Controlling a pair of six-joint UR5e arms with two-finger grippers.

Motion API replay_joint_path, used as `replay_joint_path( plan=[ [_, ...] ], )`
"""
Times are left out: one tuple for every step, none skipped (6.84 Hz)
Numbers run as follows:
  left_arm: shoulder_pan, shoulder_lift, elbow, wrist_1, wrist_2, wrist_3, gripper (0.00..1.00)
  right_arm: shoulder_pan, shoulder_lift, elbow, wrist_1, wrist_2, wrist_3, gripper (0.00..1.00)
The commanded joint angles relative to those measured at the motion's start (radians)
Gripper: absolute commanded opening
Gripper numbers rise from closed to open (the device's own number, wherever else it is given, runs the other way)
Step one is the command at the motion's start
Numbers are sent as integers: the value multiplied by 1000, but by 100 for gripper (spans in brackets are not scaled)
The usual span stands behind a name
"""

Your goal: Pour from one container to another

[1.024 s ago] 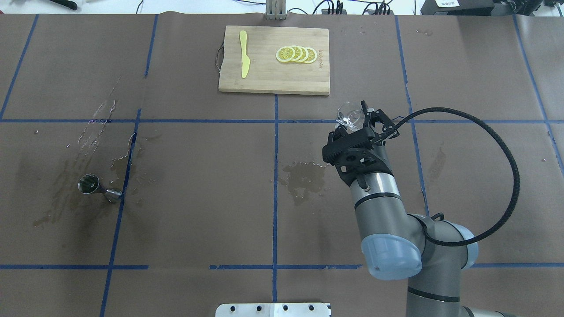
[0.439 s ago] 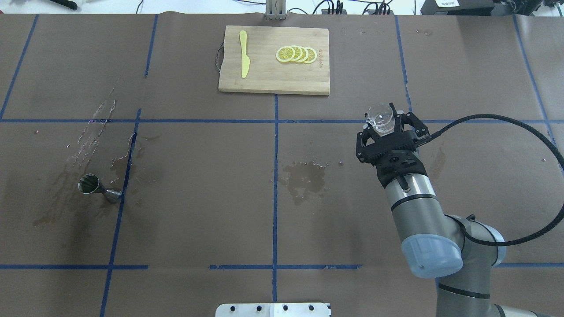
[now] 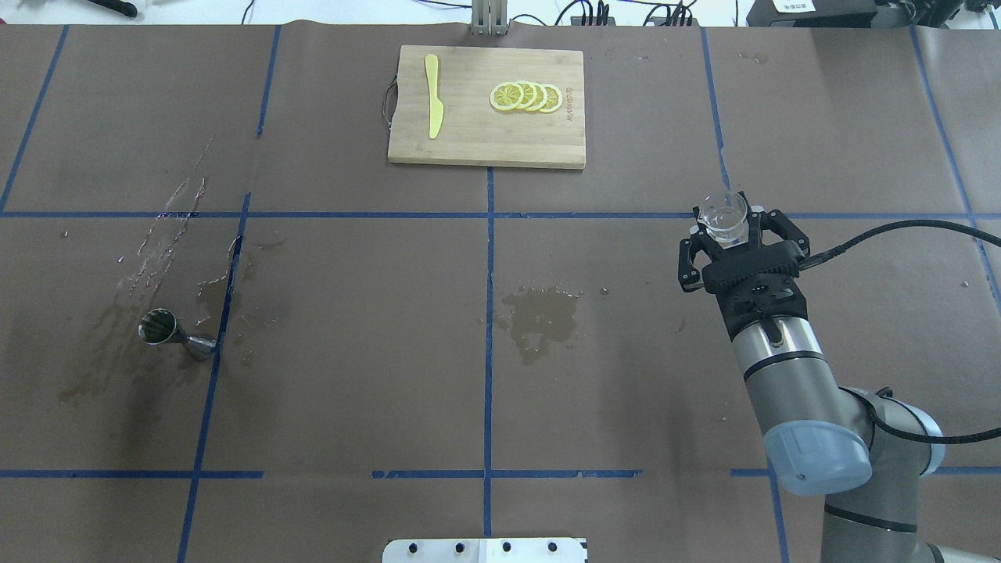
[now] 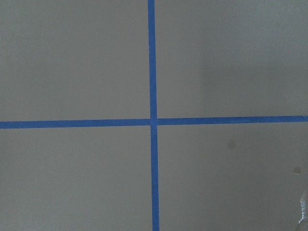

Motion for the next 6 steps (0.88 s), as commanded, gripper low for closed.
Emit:
replay_joint_path(
  plan=[
    [1,-2,-2,-1,0,-1,100,2,-62,-18,10,7,132,0],
    [1,-2,-4,-1,0,-1,100,0,-105,-21,14,38,252,0],
    [1,-2,-3,-3,0,-1,100,-2,-116,-30,14,67,431,0],
    [1,-2,-4,-3,0,-1,100,-2,-124,-64,16,76,489,0],
    [1,-3,-4,-3,-2,-1,100,-18,-130,-84,34,78,553,0],
    [1,-2,-4,-3,-2,-1,100,-38,-146,-124,55,76,611,0]
  ],
)
